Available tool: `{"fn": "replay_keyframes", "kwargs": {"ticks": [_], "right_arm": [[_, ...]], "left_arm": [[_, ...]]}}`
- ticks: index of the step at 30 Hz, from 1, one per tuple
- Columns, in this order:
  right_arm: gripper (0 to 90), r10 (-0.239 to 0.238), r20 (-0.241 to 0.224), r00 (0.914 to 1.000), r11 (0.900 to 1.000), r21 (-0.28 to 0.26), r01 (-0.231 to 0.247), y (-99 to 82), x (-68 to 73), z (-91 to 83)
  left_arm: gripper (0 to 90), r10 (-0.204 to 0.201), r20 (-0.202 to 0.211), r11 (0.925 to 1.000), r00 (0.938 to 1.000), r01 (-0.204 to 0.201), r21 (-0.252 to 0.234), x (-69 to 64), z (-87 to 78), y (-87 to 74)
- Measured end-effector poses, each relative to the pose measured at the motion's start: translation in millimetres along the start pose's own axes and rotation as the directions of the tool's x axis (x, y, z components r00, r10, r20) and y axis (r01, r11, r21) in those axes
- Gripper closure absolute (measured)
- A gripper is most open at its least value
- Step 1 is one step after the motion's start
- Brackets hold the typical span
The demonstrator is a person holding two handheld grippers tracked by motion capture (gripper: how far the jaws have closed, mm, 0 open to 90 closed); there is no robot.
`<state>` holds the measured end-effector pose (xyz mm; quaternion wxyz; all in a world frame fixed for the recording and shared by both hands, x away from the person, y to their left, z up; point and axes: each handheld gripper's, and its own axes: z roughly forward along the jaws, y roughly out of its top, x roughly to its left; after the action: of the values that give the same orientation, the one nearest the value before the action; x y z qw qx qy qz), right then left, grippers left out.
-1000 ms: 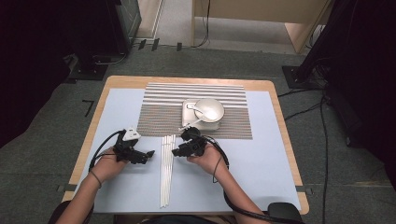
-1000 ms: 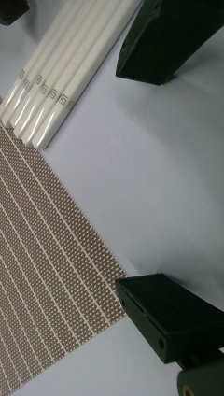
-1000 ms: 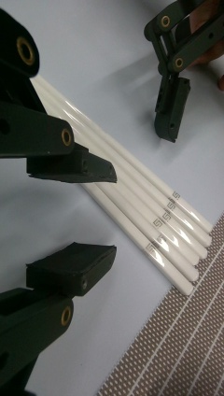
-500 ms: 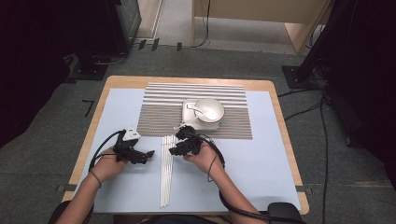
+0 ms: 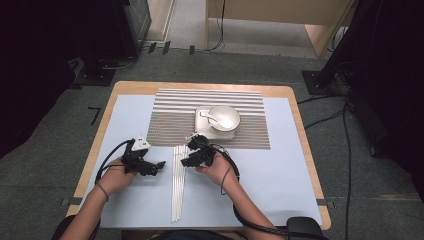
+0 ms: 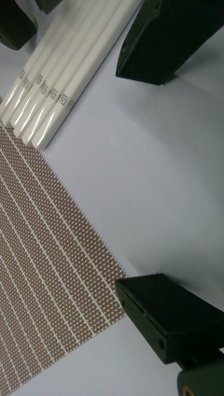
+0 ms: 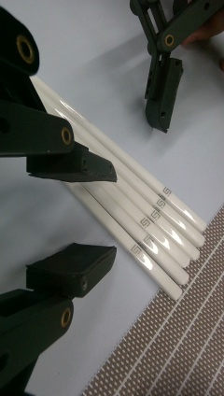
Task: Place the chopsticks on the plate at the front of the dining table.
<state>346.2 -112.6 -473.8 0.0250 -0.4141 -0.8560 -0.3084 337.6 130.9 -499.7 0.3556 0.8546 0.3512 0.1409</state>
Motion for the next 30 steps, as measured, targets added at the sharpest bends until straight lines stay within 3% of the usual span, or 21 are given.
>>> {"fn": "replay_keyframes", "kwargs": {"ticks": [30], "right_arm": [[58.7, -0.05, 0.043, 0.9978, 0.9986, 0.018, 0.05, 1.4, 4.8, 1.4]], "left_arm": [[1.2, 0.0, -0.004, 1.0, 1.0, 0.0, 0.001, -0.3, 0.1, 0.2]]}}
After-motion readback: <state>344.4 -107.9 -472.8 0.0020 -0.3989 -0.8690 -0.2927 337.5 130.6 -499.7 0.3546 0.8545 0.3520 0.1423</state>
